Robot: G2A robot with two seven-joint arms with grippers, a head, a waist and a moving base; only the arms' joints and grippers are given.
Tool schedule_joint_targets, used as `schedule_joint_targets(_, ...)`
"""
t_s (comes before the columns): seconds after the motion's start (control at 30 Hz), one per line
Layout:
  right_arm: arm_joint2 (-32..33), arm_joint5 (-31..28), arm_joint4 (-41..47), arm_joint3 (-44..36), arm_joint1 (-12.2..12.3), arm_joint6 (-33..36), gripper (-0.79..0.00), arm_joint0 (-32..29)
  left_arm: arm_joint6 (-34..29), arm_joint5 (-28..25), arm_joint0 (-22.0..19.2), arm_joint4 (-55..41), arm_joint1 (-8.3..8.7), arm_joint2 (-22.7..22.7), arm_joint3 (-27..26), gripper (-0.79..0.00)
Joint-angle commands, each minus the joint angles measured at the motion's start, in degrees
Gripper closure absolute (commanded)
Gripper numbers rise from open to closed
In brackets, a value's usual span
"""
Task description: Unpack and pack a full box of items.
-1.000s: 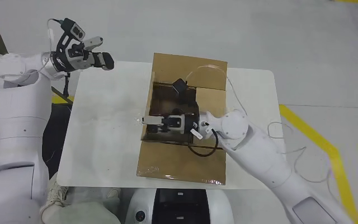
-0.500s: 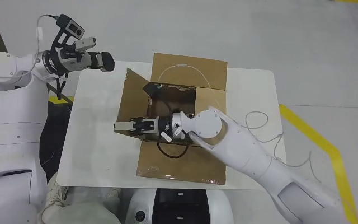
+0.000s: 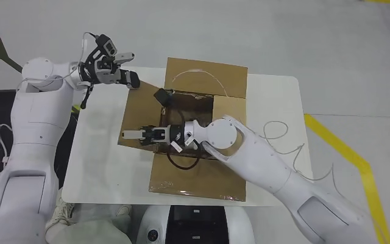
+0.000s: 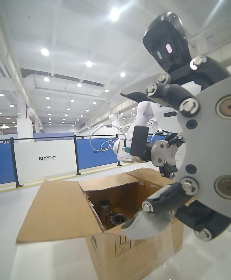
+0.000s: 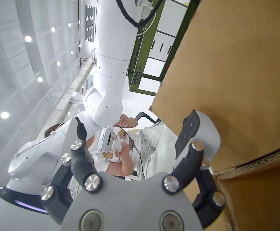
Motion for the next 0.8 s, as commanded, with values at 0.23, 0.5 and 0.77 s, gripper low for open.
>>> schedule_joint_targets(0.23,11.81,5.65,-9.35,-13.68,5.22,0.09,-0.785,-11.35,0.19,-0.46,-1.29,2.95,-0.68,3.1,7.18,-0.785)
schedule_joint_targets(0.5,22.49,8.15,-14.55,-24.64,8.86,1.71,-0.785,-22.92,2.75,-0.82,-1.41,5.63,-1.96,7.0,9.86,-0.785)
schedule_joint_targets(0.77,29.7,8.45,-15.58,-29.51,10.81,3.36,-0.785,-30.52,3.21,-1.05,-1.37,3.88,-3.53,9.65,11.94,-0.785)
